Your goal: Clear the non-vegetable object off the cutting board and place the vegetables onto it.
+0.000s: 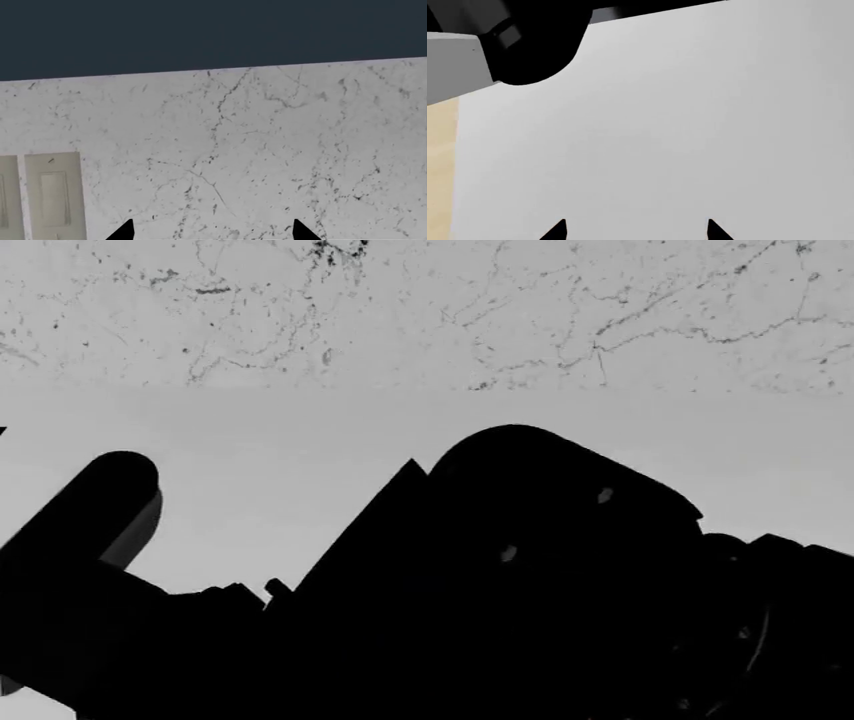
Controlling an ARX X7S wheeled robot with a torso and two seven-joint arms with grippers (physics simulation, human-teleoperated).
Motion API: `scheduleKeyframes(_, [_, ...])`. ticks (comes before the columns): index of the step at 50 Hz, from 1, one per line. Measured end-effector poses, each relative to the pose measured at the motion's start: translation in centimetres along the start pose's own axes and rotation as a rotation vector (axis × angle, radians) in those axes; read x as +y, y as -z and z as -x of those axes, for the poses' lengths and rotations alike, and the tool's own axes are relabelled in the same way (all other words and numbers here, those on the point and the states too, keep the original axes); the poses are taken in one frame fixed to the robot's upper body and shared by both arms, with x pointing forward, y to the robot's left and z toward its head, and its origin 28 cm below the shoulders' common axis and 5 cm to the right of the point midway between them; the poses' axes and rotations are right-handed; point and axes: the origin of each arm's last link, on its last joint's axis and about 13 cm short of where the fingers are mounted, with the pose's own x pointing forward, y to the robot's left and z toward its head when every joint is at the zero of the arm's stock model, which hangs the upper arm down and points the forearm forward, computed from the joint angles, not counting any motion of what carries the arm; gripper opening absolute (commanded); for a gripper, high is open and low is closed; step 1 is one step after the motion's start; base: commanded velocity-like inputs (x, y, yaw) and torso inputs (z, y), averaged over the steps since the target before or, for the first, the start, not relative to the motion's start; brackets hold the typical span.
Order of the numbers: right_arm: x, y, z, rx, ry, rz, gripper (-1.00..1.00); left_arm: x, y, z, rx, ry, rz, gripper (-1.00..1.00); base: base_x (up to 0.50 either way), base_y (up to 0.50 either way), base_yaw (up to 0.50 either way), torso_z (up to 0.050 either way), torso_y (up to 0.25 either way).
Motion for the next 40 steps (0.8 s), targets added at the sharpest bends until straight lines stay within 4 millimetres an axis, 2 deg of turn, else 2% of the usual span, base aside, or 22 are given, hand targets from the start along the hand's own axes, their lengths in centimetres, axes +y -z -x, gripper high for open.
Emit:
scheduleKeyframes(19, [2.0,-0.5,-0.3,0.091,-0.136,0.024,1.0,0.1,-0.1,0.0,-0.004,-0.003,0.001,1.0,0.01,0.0,0.0,0.0,0.0])
scheduleKeyframes(40, [3.1,-0.2,-0.4,0.167,-0.213,0.015,1.0,0.1,0.0,-0.1,-0.004,-0.005,0.004,1.0,0.01,0.0,0.0,0.0,0.0])
